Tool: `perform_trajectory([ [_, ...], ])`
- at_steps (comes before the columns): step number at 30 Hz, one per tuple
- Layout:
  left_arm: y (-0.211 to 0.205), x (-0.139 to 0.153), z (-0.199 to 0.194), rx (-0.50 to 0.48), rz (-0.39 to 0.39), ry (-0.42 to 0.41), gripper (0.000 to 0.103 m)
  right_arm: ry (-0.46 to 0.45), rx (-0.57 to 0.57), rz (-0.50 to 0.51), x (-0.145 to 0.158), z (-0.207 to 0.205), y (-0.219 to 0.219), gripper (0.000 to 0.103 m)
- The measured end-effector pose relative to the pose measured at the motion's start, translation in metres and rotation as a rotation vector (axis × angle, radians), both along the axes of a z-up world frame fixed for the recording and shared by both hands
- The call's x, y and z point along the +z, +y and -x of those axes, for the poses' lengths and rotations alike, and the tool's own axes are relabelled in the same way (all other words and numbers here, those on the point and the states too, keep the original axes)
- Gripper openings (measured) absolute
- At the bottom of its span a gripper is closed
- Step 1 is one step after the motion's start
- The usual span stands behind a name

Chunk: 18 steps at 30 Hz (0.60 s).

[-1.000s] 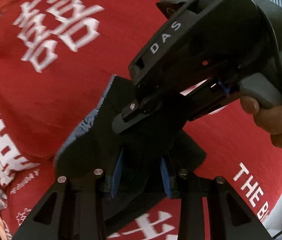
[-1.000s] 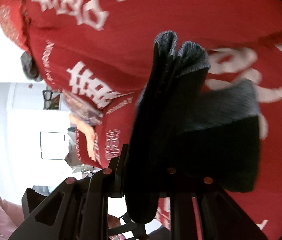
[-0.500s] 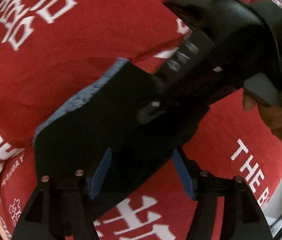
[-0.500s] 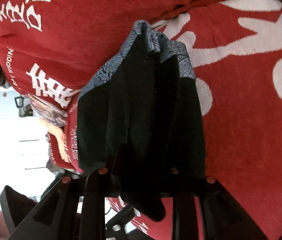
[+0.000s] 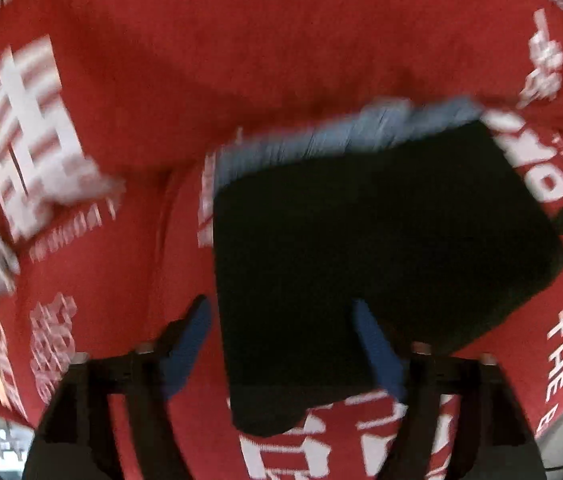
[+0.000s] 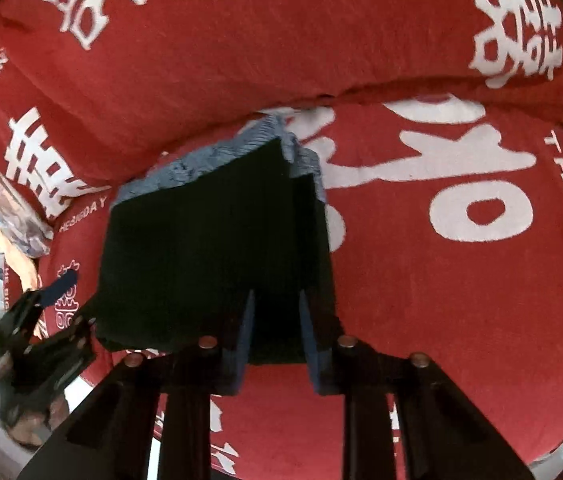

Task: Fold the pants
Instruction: 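Lay the folded pants down and open both grippers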

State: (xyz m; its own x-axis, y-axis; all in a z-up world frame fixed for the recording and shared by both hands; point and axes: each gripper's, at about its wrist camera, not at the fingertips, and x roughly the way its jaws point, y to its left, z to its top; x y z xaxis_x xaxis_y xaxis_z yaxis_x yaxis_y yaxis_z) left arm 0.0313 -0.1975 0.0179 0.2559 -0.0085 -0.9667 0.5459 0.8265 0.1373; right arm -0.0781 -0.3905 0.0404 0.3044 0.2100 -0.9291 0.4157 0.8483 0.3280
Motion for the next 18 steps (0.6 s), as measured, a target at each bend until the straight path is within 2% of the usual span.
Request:
perform_trajectory([
  [2,0.006,-0.018,-0.002,0.046,0.013,0.069,0.08,0.039,0.015,0.0,-0.015,-0.002,0.002,0.026],
  [5,0.021,-0.023,-0.006,0.122,0.078,0.133,0.083,0.118,0.021,0.044,-0.042,-0.006,0.015,0.026],
  [8,0.028,-0.024,-0.009,0.14,0.096,0.174,0.083,0.107,-0.004,0.056,-0.039,-0.003,0.019,0.026],
  [18,0.05,-0.009,-0.016,0.146,0.064,0.201,0.084,0.137,-0.039,0.066,-0.021,0.005,0.039,0.027],
])
